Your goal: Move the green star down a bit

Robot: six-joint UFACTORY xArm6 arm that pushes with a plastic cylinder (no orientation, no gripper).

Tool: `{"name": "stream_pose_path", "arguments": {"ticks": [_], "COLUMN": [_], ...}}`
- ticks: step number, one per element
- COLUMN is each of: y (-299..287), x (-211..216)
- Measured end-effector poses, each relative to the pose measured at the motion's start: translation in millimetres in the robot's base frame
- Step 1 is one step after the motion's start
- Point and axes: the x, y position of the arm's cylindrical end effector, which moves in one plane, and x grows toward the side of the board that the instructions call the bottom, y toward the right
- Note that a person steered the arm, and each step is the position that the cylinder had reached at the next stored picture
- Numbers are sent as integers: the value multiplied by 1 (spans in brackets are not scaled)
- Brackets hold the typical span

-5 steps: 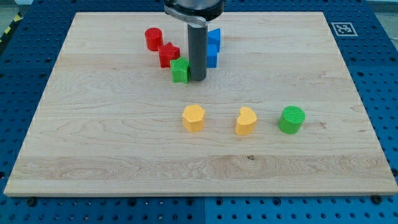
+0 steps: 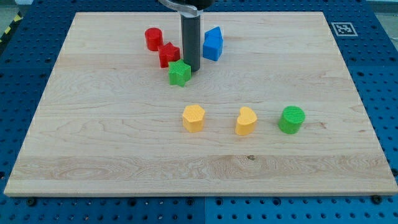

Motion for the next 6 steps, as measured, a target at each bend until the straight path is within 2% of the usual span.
{"name": "stream_pose_path", "arguments": {"ticks": [4, 6], "y": [-69, -68], "x": [19, 88]}}
